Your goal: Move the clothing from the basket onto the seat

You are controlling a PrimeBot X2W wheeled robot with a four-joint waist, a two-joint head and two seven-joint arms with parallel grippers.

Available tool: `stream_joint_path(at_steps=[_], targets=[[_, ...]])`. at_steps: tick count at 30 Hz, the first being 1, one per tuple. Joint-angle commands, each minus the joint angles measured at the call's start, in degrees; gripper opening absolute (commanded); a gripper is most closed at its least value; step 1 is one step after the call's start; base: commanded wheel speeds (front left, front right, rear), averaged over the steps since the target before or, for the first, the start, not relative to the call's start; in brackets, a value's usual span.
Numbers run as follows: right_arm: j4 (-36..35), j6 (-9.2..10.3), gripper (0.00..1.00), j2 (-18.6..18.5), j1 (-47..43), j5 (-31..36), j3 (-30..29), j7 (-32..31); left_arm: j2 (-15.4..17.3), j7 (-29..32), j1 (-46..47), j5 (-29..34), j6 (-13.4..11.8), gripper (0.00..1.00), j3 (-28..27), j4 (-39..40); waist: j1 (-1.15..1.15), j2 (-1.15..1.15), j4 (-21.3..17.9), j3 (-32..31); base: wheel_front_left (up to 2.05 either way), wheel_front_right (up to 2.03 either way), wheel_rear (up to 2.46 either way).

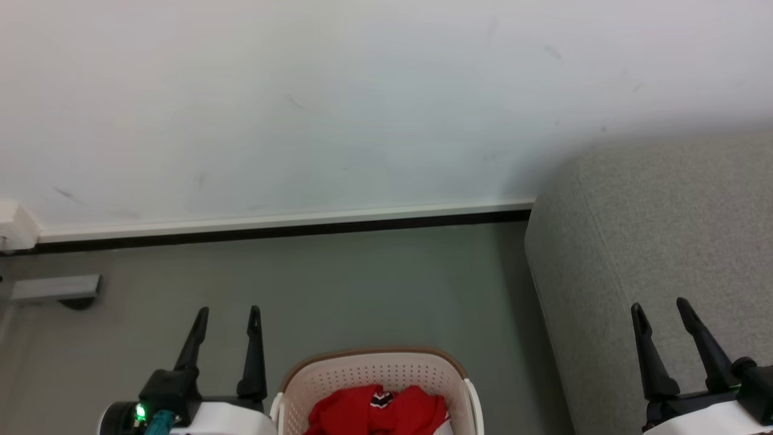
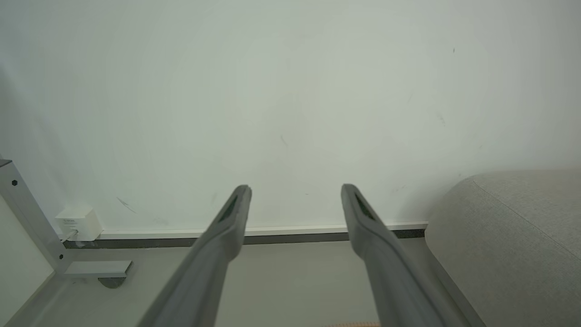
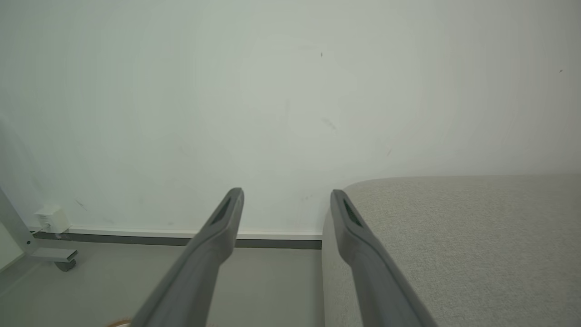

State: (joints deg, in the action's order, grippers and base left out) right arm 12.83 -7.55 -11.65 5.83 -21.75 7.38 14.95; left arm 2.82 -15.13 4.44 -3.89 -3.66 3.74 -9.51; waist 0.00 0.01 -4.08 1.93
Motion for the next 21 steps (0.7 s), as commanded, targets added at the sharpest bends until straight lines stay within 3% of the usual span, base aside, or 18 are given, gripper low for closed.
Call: stream_joint_path(at_steps=[1, 13, 21], targets=[[-0.6, 0.12, 1.0, -0.63, 1.24, -0.95, -0.26, 0.14, 0.16, -0.04, 1.03, -0.59, -0.35, 1.0, 0.14, -0.11, 0.0, -0.01, -0.62, 1.63, 0.0, 0.0, 0.0], [-5.66, 0.12, 1.0, -1.11, 5.61, -3.07, -1.85, 0.13, 0.17, -0.03, 6.96, -0.2, -1.21, 1.0, 1.75, -1.22, 0.0, -0.01, -4.54, 12.61, 0.0, 0.0, 0.0], [-9.31, 0.12, 1.0, -0.52, 8.93, -3.99, -3.89, 0.13, 0.2, -0.04, 13.18, -0.24, -0.23, 1.0, 3.14, -9.23, 0.0, -0.01, -6.68, 20.46, 0.0, 0.0, 0.0]])
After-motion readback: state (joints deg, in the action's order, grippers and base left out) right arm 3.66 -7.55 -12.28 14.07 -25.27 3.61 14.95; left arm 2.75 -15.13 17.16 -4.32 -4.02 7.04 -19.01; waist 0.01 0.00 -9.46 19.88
